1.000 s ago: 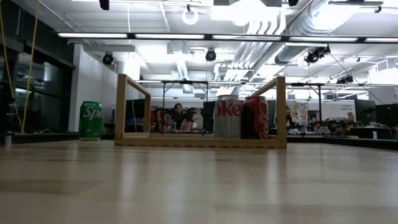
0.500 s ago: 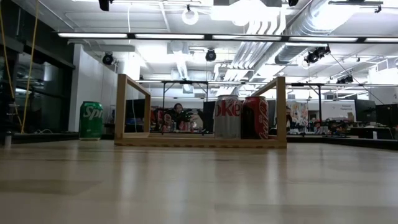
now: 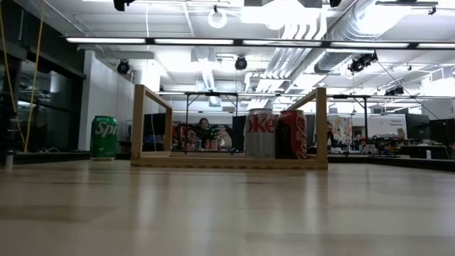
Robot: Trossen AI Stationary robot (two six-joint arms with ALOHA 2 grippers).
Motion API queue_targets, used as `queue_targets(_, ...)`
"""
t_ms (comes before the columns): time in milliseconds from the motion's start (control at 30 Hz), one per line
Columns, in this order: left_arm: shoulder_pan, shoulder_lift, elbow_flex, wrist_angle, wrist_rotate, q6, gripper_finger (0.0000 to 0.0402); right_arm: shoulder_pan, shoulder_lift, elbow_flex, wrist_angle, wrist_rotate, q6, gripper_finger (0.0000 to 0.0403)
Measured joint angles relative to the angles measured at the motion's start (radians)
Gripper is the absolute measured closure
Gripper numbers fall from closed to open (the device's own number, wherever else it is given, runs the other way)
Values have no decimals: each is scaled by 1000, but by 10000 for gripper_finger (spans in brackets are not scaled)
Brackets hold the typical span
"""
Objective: Place canned beverage on shelf
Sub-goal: Put the red-silver soda can aligned with the other red-silver soda can on the shelf
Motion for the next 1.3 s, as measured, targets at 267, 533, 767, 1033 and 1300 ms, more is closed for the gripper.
queue_targets(267, 0, 0, 0, -7, 12, 33, 155, 0, 0, 0, 0, 0, 0, 403)
queue_targets(533, 0, -3, 0, -42, 25, 28, 387, 0, 0, 0, 0, 1, 51, 403)
queue_targets(767, 0, -3, 0, -59, 24, 35, 399, 0, 0, 0, 0, 2, 97, 403)
queue_targets(1033, 1, -3, 0, -59, 0, 42, 400, 0, 0, 0, -7, -20, 225, 346)
queue_targets(1300, 1, -3, 0, -62, -18, 29, 401, 0, 0, 0, -37, -21, 387, 142)
